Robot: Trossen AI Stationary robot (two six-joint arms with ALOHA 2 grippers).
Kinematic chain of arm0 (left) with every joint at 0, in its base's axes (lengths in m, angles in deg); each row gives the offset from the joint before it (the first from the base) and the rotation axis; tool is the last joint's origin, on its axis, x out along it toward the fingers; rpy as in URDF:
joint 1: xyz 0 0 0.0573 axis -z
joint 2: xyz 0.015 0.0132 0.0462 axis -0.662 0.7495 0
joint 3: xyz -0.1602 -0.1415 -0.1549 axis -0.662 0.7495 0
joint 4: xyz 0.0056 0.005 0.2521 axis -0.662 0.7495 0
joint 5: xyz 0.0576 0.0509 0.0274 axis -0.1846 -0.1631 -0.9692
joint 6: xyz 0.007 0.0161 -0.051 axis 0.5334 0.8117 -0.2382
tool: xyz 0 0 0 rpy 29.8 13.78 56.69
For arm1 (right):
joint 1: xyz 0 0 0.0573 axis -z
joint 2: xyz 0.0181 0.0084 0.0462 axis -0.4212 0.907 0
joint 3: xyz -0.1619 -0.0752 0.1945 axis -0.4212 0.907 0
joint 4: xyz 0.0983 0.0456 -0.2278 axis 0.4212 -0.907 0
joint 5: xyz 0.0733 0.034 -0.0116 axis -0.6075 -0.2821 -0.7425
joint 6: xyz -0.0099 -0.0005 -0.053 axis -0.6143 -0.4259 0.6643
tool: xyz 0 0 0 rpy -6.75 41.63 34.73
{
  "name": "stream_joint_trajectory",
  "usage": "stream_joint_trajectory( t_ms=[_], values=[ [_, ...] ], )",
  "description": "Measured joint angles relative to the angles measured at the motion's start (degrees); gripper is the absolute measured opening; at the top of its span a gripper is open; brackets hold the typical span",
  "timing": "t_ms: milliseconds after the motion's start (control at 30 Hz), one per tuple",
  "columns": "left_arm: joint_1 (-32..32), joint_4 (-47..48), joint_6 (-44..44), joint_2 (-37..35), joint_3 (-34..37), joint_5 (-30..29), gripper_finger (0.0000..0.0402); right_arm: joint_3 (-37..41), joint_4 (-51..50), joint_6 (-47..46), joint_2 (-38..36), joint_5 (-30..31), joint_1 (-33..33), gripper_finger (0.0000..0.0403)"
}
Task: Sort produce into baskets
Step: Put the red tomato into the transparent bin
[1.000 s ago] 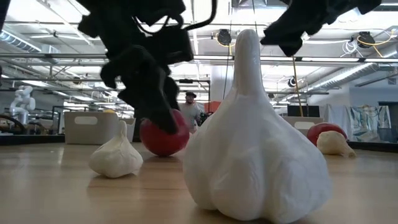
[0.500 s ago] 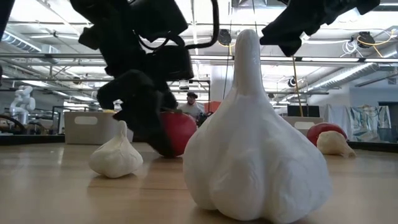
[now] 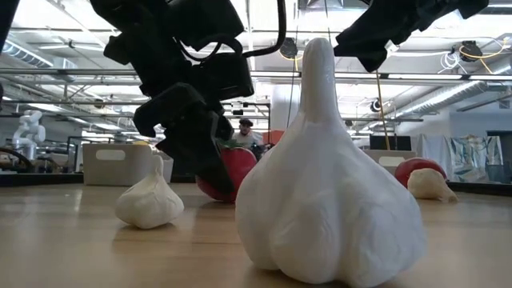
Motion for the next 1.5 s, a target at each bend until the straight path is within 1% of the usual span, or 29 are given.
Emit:
stream_joint_trajectory(
  t_ms=[167,333,400,467,533,600,700,800,933,1000,1133,1300,1500],
  values=[
    [0.0,-0.13,0.0,0.0,0.0,-0.01,0.0325,0.0,0.27,0.01,0.0,0.0,0.0,0.0116],
    [0.0,0.09,0.02,-0.08,0.0,0.02,0.0319,0.0,0.27,0.02,0.0,0.0,0.0,0.0116],
    [0.0,1.03,-0.02,-0.81,0.0,1.22,0.0318,0.0,0.25,0.02,0.0,0.0,0.0,0.0116],
    [0.0,2.21,-1.37,-2.58,-0.08,4.07,0.0318,0.0,0.25,0.02,0.0,0.0,0.0,0.0116],
    [0.43,5.86,-3.18,-4.96,-1.06,6.82,0.0317,0.0,0.25,0.02,0.0,0.0,0.0,0.0116],
    [1.32,12.61,-5.0,-7.63,-2.25,8.76,0.0317,-0.01,0.25,0.02,0.0,0.01,0.0,0.0116],
    [3.25,22.79,-8.52,-12.31,-4.01,9.31,0.0316,-0.02,0.26,-0.01,0.0,0.0,0.0,0.0116],
    [6.0,29.79,-14.62,-17.98,-4.67,9.39,0.0316,-0.04,0.2,-1.07,0.0,0.0,0.0,0.0116],
    [11.86,39.96,-25.18,-26.05,-4.71,9.16,0.0316,-0.04,-0.16,-1.56,0.0,0.0,-0.02,0.0116],
    [15.13,45.92,-31.26,-29.59,-4.72,7.28,0.0316,-0.04,-0.15,-1.6,0.0,0.0,-0.02,0.0116],
    [21.16,53.89,-42.83,-34.81,-4.72,3.88,0.0316,-0.04,-0.17,-2.5,0.0,0.0,-0.04,0.0116],
    [27.71,59.86,-53.71,-37.69,-4.7,0.07,0.0315,-0.04,0.32,-1.81,0.0,0.0,0.21,0.0116],
    [33.53,62.31,-63.46,-37.05,-4.68,0.36,0.0315,-0.04,1.56,1.24,0.0,0.0,1.66,0.0116]
  ],
)
